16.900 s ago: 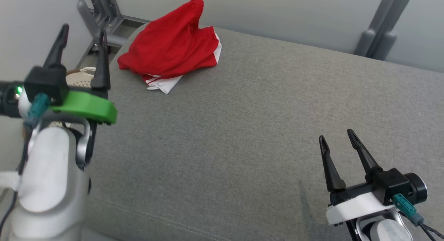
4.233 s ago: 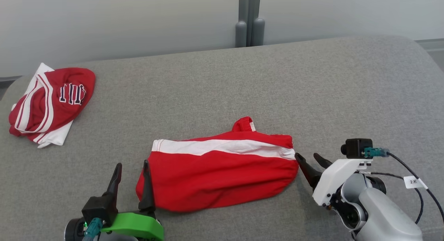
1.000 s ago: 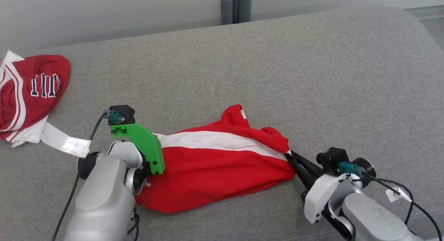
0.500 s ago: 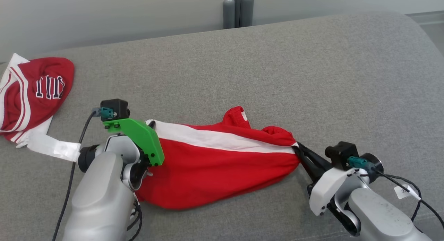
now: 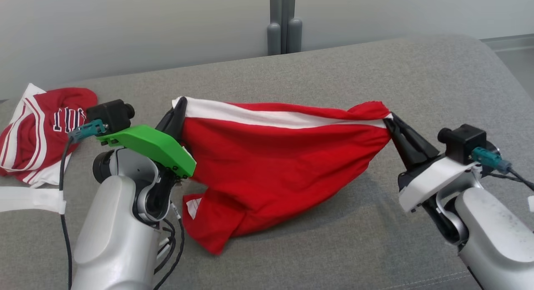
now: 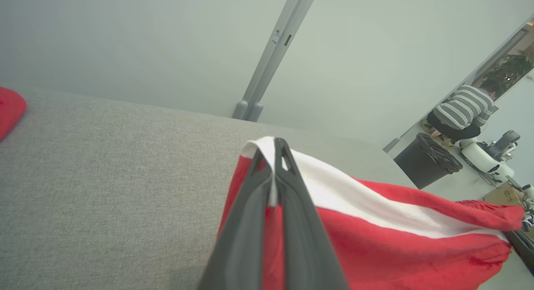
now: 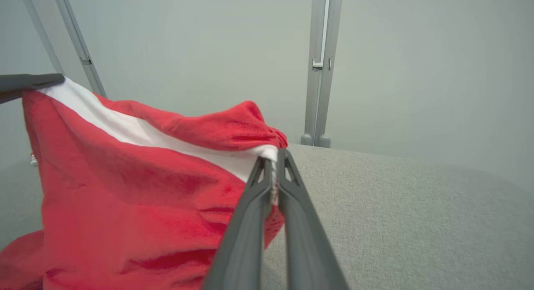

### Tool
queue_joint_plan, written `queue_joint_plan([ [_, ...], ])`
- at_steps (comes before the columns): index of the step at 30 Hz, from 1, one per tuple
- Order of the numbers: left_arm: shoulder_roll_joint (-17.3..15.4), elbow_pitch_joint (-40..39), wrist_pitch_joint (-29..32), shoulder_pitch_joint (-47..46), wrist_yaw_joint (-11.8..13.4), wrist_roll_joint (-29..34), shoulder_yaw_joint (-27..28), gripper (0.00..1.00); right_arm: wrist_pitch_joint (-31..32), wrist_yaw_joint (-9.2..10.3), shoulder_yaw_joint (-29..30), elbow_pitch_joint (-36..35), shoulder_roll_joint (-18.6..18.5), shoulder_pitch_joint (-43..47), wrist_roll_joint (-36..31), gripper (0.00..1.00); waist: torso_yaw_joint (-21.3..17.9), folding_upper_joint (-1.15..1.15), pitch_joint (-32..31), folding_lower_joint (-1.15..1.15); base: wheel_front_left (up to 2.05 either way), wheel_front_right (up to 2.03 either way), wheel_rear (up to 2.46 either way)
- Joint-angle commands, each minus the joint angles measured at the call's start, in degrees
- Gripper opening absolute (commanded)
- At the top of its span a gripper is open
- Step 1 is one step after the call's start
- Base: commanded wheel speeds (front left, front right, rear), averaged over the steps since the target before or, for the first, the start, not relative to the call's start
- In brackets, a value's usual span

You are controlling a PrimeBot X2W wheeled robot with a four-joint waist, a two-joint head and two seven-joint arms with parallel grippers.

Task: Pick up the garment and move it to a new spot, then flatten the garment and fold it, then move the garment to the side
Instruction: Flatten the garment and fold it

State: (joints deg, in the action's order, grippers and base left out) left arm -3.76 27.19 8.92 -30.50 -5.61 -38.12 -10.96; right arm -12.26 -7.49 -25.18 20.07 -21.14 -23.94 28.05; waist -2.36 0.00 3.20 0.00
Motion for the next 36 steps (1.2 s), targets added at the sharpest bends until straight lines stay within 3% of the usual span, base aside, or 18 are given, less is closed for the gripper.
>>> queue_joint_plan([
  [1, 0.10, -1.97, -0.51, 0.89, -0.21, -0.51, 0.38, 0.00, 0.61, 0.01, 1.00, -1.72, -0.85, 0.05, 0.07, 0.00, -0.20, 0.00, -1.02, 0.00, 0.00, 0.00, 0.00],
  [7, 0.23, -14.06, -1.36, 1.91, 0.69, -1.87, 0.42, 0.00, 5.87, 0.00, 6.68, -12.84, -1.89, 0.87, -1.93, 0.00, -0.69, 0.00, -2.54, 0.00, 0.00, 0.00, 0.00],
  [12, 0.45, -22.77, 0.16, -0.62, 1.91, -3.75, -0.07, 0.00, 13.06, 0.00, 13.56, -23.27, 0.86, -0.08, -3.33, 0.00, -1.38, 0.00, -2.77, 0.00, 0.00, 0.00, 0.00],
  [17, -0.09, -22.56, 3.06, -5.08, 3.23, -3.95, -0.05, 0.00, 18.65, 0.00, 16.72, -26.29, 3.98, -3.26, -5.06, 0.00, -2.07, 0.00, -1.28, 0.00, 0.00, 0.00, 0.00],
  [21, -1.32, -16.74, 4.44, -11.13, 3.89, -2.75, 0.43, 0.00, 20.46, 0.00, 14.44, -20.64, 5.42, -9.35, -5.18, 0.00, -3.10, 0.00, 1.02, 0.00, 0.00, 0.00, 0.00],
  [25, -3.21, -8.53, 2.32, -19.21, 4.00, 0.33, 0.69, 0.00, 17.03, 0.00, 11.70, -10.02, 7.99, -19.27, -6.94, 0.00, -4.31, 0.00, 3.51, 0.00, 0.00, 0.00, 0.00],
  [26, -3.21, -8.53, 2.32, -19.21, 4.00, 0.33, 0.69, 0.00, 17.03, 0.00, 11.70, -10.02, 7.99, -19.27, -6.94, 0.00, -4.31, 0.00, 3.51, 0.00, 0.00, 0.00, 0.00],
  [30, -4.25, -0.80, -3.80, -29.32, 3.57, 3.44, 1.28, 0.00, 8.93, 0.00, 11.52, 2.27, 11.64, -30.16, -11.45, 0.00, -4.98, 0.00, 4.99, 0.00, 0.00, 0.00, 0.00],
  [36, -4.47, 8.20, -13.40, -39.70, 1.58, 8.24, -1.04, 0.00, -1.77, 0.00, 16.25, 16.88, 15.81, -40.61, -18.94, 0.00, -4.33, 0.00, 7.38, 0.00, 0.00, 0.00, 0.00],
])
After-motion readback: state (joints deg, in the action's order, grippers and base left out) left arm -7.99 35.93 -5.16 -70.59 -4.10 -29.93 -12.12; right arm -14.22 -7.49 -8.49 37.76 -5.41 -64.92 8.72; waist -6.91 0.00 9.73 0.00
